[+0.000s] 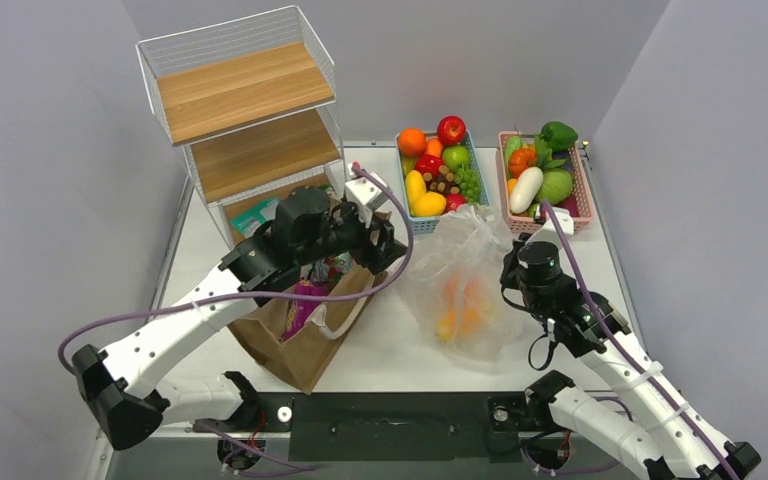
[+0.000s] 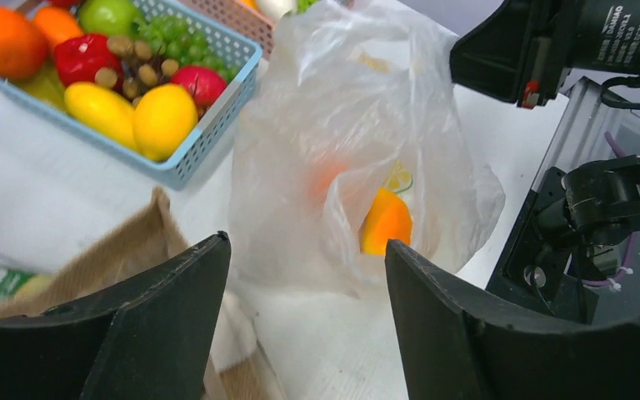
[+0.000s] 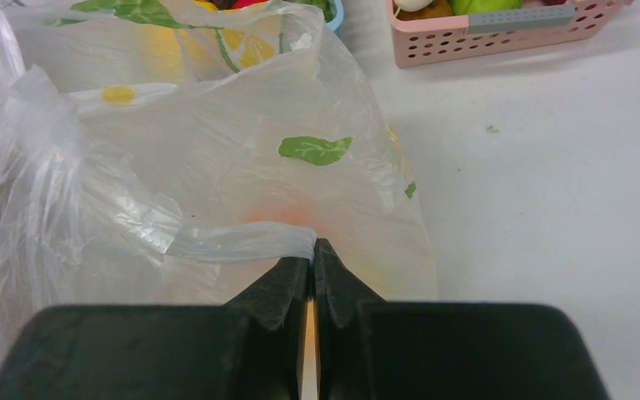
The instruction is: Place the food into the grocery bag and tie it
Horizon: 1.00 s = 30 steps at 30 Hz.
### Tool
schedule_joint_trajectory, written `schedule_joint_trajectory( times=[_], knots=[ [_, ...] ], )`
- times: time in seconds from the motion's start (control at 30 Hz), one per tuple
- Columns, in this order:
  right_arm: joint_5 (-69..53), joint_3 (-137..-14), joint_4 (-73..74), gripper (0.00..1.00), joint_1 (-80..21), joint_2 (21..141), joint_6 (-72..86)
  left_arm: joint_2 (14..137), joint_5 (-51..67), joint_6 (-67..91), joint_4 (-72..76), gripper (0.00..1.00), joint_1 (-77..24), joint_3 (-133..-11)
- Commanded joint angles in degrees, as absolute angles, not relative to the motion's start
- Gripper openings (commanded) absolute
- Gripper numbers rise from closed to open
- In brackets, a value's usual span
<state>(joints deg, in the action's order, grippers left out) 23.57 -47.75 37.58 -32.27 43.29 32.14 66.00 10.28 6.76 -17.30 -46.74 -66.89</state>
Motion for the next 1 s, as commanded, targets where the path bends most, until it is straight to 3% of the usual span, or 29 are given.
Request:
schedule_joint_trajectory(
  times=[0.0,0.43,0.73,0.97],
  knots=[
    [20.31,-47.56,33.92,0.00,-32.06,42.03,30.34,72.58,18.18,-3.42,-18.84,0.67,-46.31,-76.70],
    [17.26,-47.16,32.59,0.00,-32.02,41.07,28.57,89.41,25.98,-15.67,-16.51,0.67,-45.54,-88.15],
    [15.17,-46.29,31.55,0.00,-32.00,40.96,28.92,92.10,27.46,-16.96,-12.74,0.67,-45.53,-89.87],
    [15.26,-46.01,31.37,0.00,-32.05,40.51,28.32,93.92,29.11,-16.09,-12.75,0.61,-45.58,-91.85]
  ],
)
